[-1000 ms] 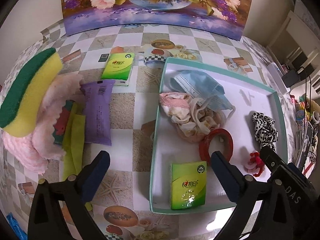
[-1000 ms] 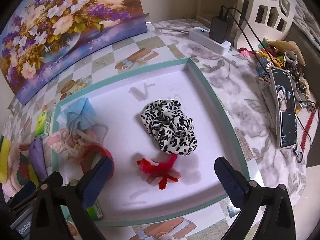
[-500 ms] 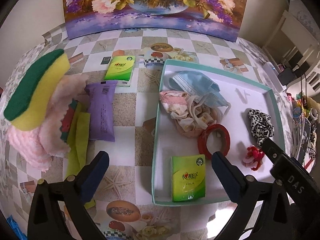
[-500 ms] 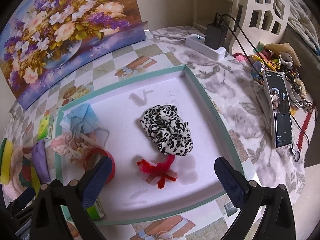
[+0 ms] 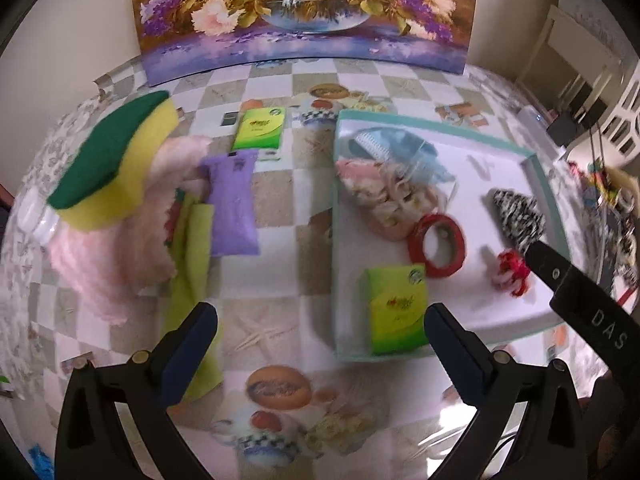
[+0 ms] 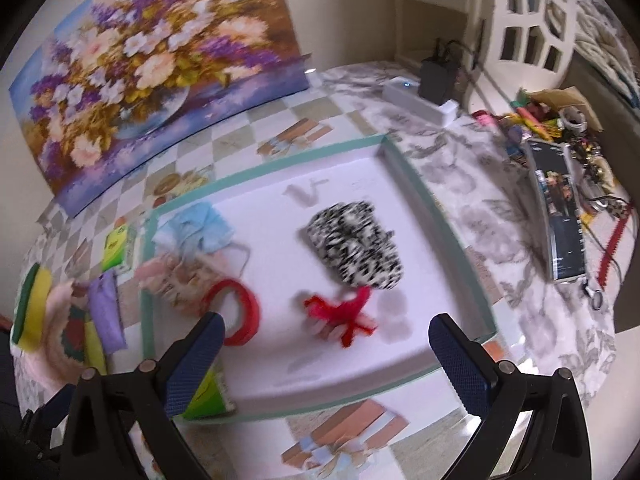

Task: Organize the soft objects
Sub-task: 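Withdraw both open tools from the tray toward the pile, then grasp the yellow-green cloth in the pile with the right tool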

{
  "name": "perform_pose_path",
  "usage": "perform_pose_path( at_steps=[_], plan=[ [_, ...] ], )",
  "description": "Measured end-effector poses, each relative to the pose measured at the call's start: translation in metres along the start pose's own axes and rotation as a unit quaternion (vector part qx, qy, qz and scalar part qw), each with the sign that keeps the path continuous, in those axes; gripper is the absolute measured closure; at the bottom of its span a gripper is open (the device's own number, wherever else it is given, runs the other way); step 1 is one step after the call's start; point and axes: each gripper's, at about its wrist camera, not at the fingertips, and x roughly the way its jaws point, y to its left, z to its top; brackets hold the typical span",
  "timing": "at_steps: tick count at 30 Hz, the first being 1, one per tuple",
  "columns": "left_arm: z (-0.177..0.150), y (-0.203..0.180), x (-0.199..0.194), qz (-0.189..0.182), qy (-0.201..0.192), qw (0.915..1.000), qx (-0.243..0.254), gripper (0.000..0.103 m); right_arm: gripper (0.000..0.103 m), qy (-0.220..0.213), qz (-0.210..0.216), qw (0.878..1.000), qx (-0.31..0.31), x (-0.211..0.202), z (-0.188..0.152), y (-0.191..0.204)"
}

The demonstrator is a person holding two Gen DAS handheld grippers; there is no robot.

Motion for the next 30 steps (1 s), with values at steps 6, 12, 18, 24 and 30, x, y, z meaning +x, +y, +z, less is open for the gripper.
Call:
perform_pose_path(
  at_steps=[6,12,18,24,30],
  plan=[
    [-0.008,0.03,-0.017,0.029,-0.009,0.9993,-0.02,0.0,0.0,0.0,0.024,1.0,-0.016,-0.008,-0.007,0.018],
    [-0.018,0.062,-0.036,0.065,-0.037,0.997,-0.021,0.0,0.0,0.001,0.068,0.997,-0.042,-0.016,-0.015,0.051],
    [-0.026,0.098,-0.042,0.057,-0.05,0.9963,-0.04,0.0,0.0,0.011,0.101,0.992,-0.071,-0.02,-0.028,0.084],
    [-0.032,0.142,-0.038,0.07,-0.058,0.9921,-0.087,0.0,0.0,0.024,0.121,0.986,-0.113,-0.021,-0.043,0.116],
    [-0.04,0.174,-0.03,0.072,-0.059,0.9888,-0.116,0.0,0.0,0.041,0.136,0.977,-0.158,-0.013,-0.058,0.149]
  ],
)
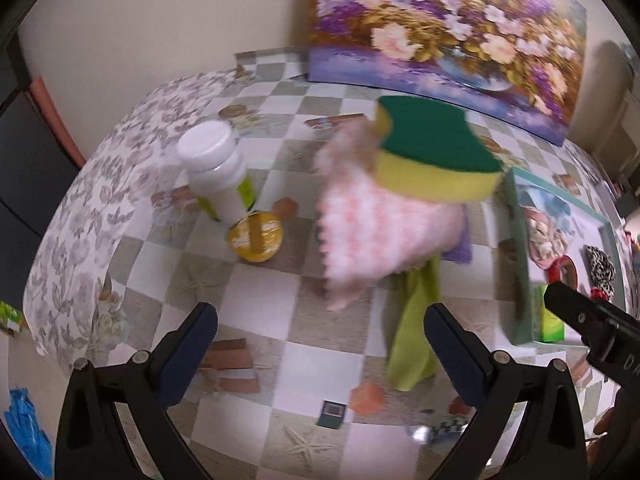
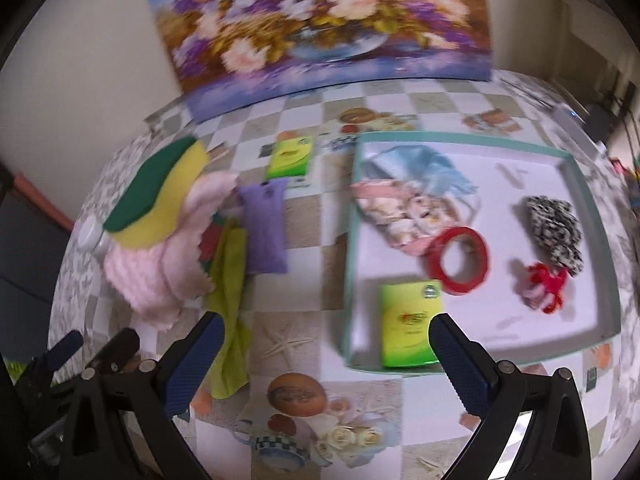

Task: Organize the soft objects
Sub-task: 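Grasp the yellow-green cloth in the pile with the right tool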

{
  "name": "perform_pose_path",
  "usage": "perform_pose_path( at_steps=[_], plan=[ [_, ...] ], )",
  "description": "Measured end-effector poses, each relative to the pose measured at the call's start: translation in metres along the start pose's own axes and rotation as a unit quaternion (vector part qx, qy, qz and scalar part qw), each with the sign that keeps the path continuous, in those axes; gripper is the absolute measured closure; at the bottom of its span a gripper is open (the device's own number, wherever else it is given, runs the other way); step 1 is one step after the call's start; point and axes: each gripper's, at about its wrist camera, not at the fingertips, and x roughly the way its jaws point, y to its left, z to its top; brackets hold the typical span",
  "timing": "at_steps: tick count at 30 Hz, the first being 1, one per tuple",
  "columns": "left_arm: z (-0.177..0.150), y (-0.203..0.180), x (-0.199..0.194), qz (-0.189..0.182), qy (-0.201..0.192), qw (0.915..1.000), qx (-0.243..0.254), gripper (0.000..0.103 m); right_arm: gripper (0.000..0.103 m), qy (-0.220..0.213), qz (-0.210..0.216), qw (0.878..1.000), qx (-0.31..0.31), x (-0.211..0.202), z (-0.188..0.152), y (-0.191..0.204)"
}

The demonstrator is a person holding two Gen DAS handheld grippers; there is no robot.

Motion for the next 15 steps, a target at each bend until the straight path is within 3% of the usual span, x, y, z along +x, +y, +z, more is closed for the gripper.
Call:
perform_pose_path(
  at_steps=[5,15],
  plan=[
    [-0.005,0.027,0.019,-0.005,0.026,0.9987,-0.043,0.0,0.0,0.035,0.048,0.998,-0.011,0.024,-0.004,0.019],
    [-0.011,0.049,0.043,-0.012,0.055,0.9951,-0.081,0.001,0.001,0.069,0.043,0.995,-0.063,0.06,-0.013,0.051]
  ],
)
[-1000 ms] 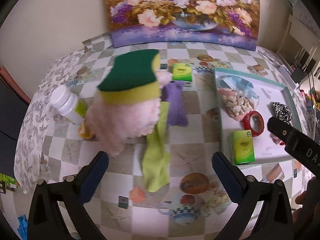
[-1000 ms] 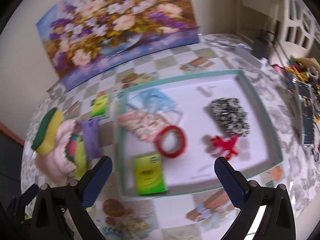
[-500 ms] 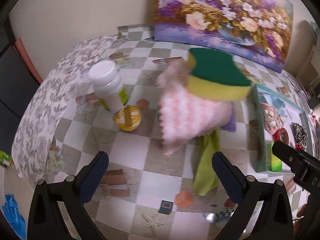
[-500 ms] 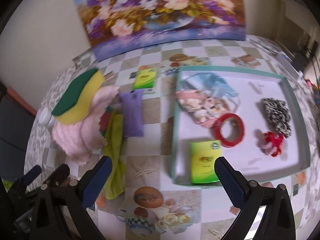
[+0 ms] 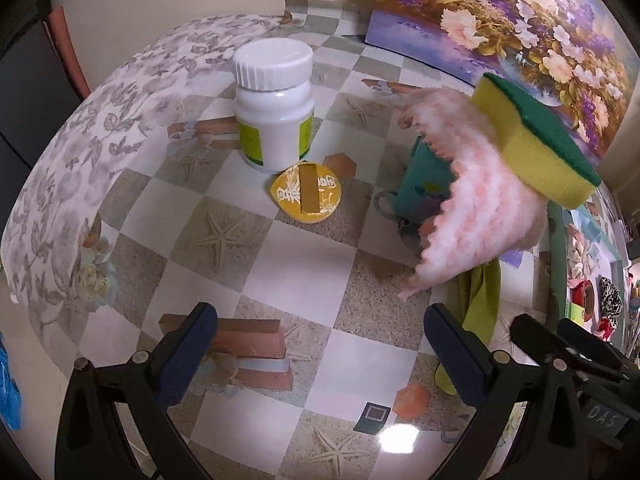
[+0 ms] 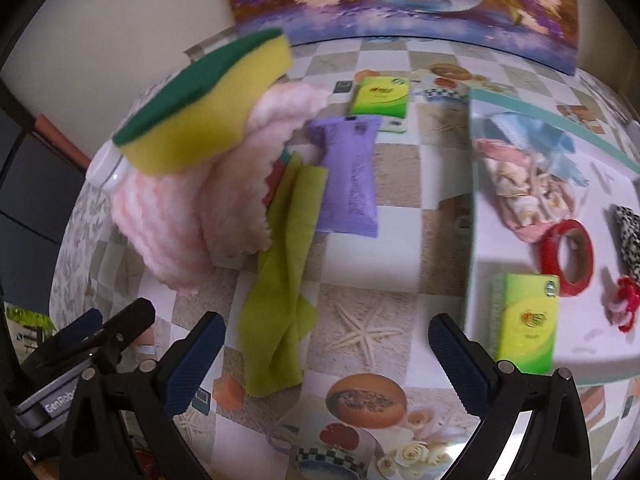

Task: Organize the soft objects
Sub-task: 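Grasp the yellow-green cloth in the pile with the right tool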

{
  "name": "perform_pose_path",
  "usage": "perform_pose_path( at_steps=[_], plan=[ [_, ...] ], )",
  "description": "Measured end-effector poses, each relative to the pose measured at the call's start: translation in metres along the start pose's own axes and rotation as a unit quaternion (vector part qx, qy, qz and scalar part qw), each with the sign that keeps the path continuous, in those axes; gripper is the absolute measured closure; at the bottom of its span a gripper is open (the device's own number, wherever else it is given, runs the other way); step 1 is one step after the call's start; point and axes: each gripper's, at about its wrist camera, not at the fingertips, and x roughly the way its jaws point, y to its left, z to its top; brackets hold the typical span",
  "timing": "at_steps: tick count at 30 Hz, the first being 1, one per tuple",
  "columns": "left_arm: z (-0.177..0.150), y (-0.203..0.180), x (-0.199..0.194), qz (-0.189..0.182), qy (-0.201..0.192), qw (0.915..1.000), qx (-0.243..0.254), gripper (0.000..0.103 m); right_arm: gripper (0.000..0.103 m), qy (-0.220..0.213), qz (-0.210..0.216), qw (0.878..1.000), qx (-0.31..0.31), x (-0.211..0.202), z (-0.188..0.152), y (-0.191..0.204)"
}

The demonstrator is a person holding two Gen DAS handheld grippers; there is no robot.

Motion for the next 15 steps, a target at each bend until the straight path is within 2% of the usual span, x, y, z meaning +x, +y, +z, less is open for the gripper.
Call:
perform_pose_path(
  at_steps=[9,15],
  plan=[
    [0.003,0.012,0.007,-0.001,0.005,0.9997,-0.025,0.001,0.007,-0.002,0.004,1.0,-0.01,0.012,0.005,0.005],
    [0.002,0.014,0.017,0.001,0.018,0.9992,-0.036,0.001,0.018,0.014,-0.002,0.999,-0.042,0.028,0.007,0.021]
  ],
)
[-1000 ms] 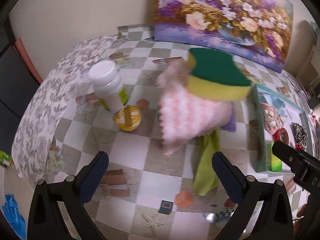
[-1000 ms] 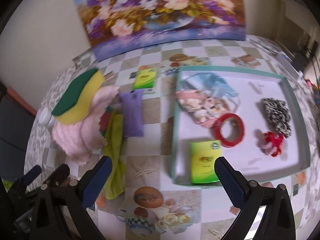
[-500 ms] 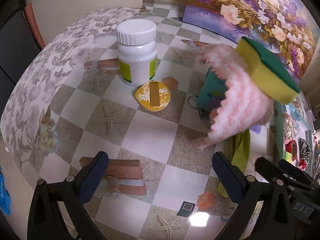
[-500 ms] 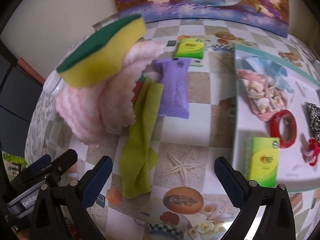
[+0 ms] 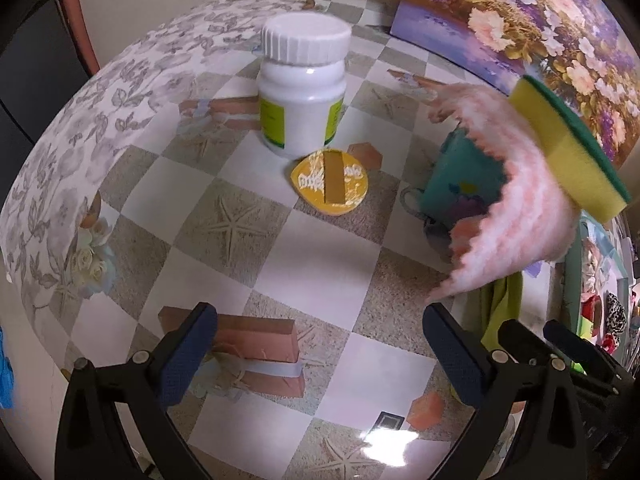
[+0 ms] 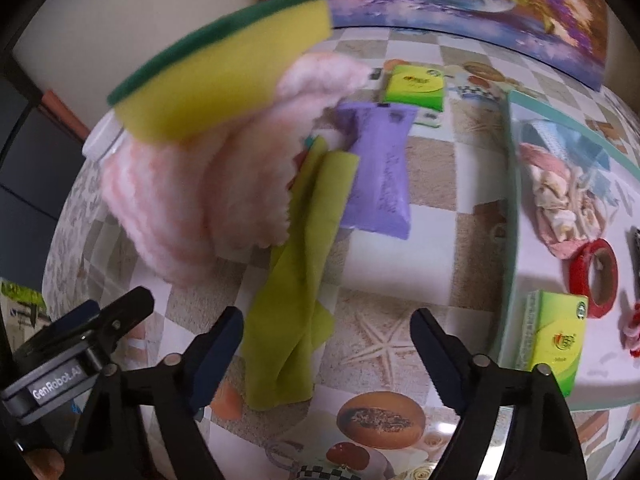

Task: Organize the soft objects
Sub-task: 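Grasp the yellow-green cloth in the pile with the right tool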

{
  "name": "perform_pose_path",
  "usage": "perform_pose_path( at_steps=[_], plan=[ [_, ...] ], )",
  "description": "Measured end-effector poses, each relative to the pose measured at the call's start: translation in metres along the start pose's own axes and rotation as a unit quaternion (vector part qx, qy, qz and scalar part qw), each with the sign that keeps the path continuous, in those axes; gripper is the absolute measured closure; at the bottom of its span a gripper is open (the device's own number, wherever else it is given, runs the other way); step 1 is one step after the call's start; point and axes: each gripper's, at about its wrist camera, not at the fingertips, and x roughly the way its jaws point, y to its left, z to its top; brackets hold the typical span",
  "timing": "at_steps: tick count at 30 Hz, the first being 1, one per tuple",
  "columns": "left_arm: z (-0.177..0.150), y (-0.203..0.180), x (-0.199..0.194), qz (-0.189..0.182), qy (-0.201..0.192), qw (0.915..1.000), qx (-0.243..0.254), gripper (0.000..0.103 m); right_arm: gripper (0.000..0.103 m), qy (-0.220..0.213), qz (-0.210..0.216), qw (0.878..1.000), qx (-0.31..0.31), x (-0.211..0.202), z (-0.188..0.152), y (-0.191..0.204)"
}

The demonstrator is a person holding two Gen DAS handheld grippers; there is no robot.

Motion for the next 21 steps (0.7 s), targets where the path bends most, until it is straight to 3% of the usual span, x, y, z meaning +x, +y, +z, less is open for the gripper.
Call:
perform_pose_path(
  at_steps=[12,18,20,21],
  plan=[
    [0.0,0.007,0.01,0.004,0.011,0.9998,-0.017,0.001,0.039,0.014,-0.039,0.997,-0.06,0.023,0.001,0.029],
    [0.0,0.008,0.008,0.004,0.015,0.9996,-0.024,0.001,0.067,0.007,-0.041,0.998,-0.041,0.02,0.001,0.02],
    [0.0,0.008,0.006,0.0,0.015,0.9995,-0.027,0.001,0.083,0.006,-0.04,0.999,-0.032,0.02,0.001,0.016],
    [0.0,0.008,0.004,-0.001,0.015,0.9995,-0.028,0.001,0.084,0.006,-0.04,0.999,-0.027,0.019,0.002,0.014]
  ],
)
